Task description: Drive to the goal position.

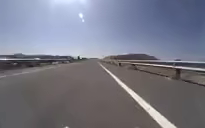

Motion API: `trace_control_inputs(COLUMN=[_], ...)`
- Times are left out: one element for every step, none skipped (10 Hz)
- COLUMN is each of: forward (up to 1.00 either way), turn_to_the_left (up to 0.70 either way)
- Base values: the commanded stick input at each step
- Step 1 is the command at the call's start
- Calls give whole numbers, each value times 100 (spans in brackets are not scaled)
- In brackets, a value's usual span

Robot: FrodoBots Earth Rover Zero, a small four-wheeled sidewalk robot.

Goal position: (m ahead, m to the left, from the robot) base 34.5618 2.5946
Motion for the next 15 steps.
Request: trace_control_inputs(forward=[100, 100, 100, 100, 100, 100, 100, 100, 100, 100, 100, 100, 100, 100, 100], turn_to_the_left=[0, 0, 0, 0, 0, 0, 0, 0, 27, 27, 27, 0, 0, 0, 0])
